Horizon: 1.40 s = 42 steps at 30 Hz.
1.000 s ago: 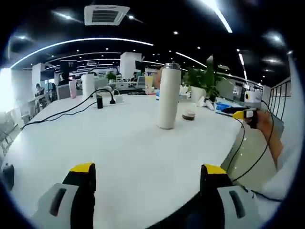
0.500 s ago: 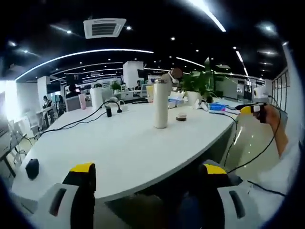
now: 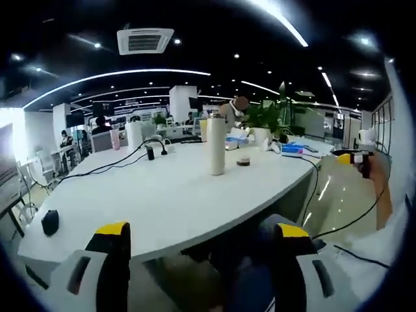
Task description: Grasp the water cup twist off the cup lid place the cup lid on the table
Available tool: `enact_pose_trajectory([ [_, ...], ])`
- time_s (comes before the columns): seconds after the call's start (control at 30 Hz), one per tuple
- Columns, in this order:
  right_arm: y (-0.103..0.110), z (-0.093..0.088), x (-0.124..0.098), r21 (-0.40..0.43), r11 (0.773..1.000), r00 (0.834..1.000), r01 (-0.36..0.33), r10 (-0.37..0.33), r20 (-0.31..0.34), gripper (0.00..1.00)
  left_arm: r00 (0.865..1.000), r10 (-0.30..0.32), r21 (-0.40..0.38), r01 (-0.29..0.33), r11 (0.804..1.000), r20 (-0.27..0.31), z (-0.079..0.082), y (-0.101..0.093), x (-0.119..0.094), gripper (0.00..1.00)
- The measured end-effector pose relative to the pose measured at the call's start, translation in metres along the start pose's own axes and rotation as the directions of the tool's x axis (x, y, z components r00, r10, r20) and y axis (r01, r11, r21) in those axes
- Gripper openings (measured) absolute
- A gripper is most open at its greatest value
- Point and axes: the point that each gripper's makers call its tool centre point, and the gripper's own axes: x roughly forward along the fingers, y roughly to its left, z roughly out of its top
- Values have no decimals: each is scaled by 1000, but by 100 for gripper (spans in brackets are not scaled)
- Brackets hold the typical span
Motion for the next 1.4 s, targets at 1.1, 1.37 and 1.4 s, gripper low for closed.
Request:
enact_pose_trajectory([
  [1.1, 13, 1, 24, -48, 999, 999, 2, -4, -41, 89, 995, -94, 10, 93, 996, 38, -2, -50, -14, 90],
  [1.37, 13, 2, 22, -55, 999, 999, -3, 1, -37, 86, 994, -102, 17, 101, 995, 50, 2, -54, -18, 90],
  [1.4, 14, 2, 22, -57, 998, 999, -4, 2, -38, 86, 993, -102, 20, 101, 995, 53, 3, -54, -18, 90],
])
